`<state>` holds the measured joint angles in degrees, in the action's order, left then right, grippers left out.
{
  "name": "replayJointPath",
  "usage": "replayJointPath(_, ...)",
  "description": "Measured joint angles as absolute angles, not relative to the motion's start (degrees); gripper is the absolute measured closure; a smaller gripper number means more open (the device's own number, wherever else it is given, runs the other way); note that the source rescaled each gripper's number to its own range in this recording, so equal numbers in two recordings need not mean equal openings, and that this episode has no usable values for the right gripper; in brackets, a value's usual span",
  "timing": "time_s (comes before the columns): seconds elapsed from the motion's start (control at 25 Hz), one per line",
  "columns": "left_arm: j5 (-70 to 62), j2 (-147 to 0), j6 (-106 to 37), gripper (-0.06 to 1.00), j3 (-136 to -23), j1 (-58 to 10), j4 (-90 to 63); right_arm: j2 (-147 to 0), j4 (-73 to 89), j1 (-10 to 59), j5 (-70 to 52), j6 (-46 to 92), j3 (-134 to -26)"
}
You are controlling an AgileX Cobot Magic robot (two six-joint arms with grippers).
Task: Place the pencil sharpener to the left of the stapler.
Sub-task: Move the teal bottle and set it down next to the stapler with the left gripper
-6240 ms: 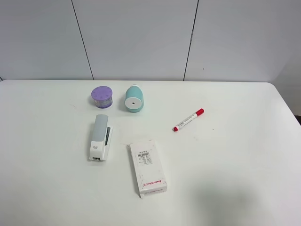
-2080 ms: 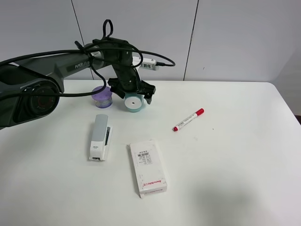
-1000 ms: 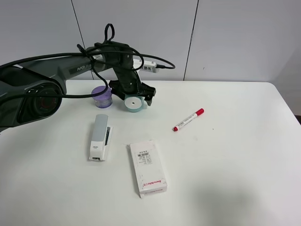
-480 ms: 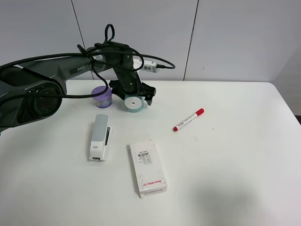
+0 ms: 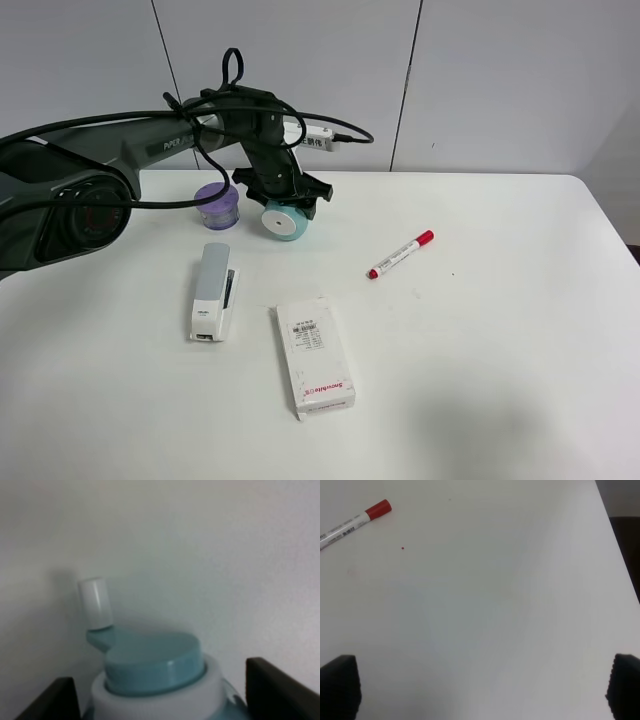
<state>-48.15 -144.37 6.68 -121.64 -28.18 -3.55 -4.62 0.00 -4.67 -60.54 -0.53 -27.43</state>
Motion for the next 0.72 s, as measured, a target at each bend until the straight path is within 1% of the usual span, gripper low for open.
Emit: replayJointPath(0.72,-48.1,-144.4,6.7,0.94,-121.6,-28.2,-3.6,-4.6,0.0,-4.7,-60.5,-0.5,-27.4)
